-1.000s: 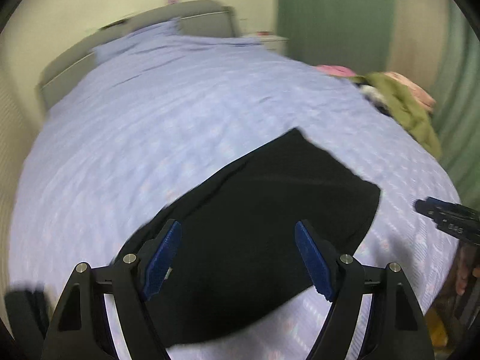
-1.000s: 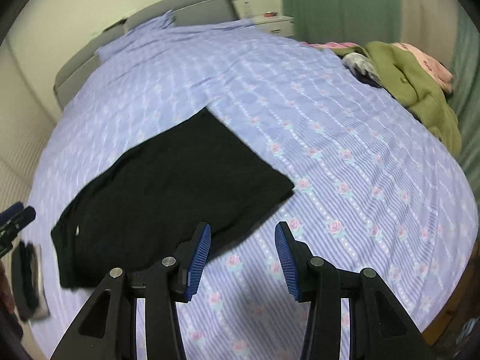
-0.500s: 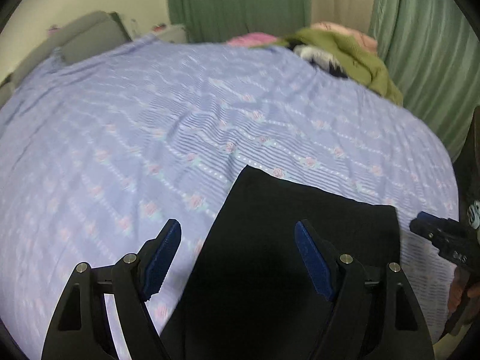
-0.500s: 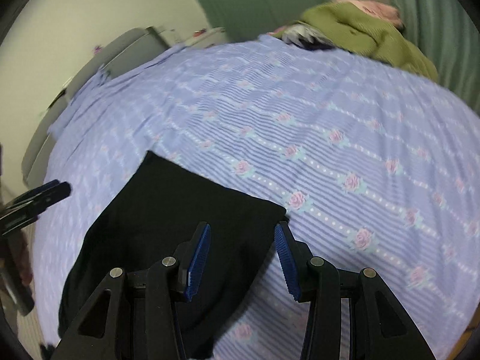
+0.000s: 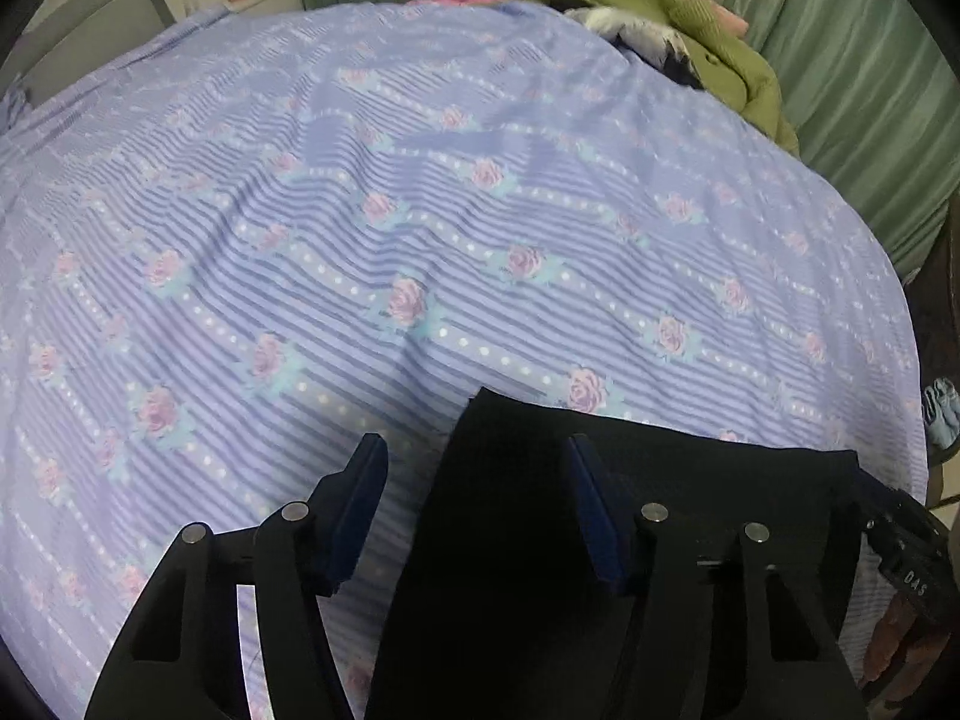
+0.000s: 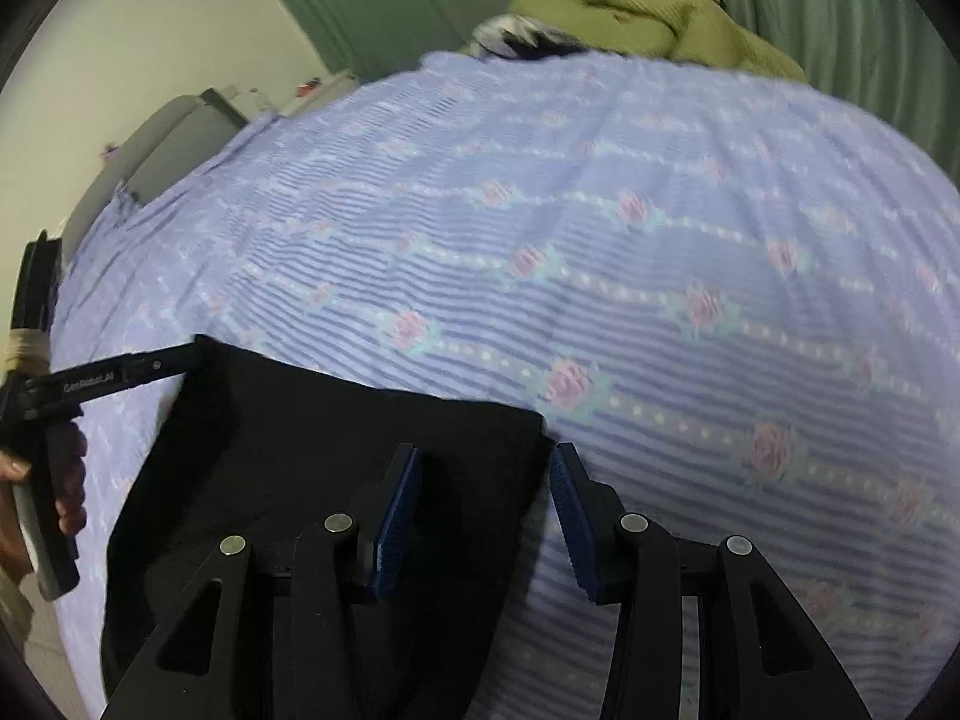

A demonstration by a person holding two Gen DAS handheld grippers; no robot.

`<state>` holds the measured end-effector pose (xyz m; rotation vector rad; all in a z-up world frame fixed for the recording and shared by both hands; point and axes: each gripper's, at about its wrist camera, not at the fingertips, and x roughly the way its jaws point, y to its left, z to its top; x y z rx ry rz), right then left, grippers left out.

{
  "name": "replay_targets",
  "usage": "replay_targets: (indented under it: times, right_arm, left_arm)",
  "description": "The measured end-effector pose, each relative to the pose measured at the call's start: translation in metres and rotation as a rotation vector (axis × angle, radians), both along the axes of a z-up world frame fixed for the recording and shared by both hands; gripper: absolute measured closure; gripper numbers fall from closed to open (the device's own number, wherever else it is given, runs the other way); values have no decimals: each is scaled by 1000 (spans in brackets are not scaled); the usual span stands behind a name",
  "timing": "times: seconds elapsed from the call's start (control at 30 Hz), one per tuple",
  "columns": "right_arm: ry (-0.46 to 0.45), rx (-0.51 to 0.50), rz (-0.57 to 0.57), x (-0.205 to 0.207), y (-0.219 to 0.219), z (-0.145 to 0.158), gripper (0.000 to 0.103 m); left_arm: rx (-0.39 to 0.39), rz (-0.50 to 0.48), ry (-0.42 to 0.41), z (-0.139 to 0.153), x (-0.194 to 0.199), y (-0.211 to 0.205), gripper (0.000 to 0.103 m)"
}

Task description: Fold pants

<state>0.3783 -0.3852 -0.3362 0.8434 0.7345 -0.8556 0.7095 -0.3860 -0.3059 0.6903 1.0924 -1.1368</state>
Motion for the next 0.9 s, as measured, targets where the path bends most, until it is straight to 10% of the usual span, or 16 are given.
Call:
replay_targets:
  times: [0.47, 0.7, 0.9]
  right_arm:
    - [11, 13, 28, 5, -7, -17, 57]
    - [-57, 38, 38, 0, -14, -25, 63]
    - [-71, 53, 96, 0, -19, -15, 88]
  left_arm:
    - [79, -35, 79, -36, 5, -13, 43]
    - [62, -32, 136, -33, -4, -23, 80]
    - [25, -16, 130, -17, -15, -25, 90]
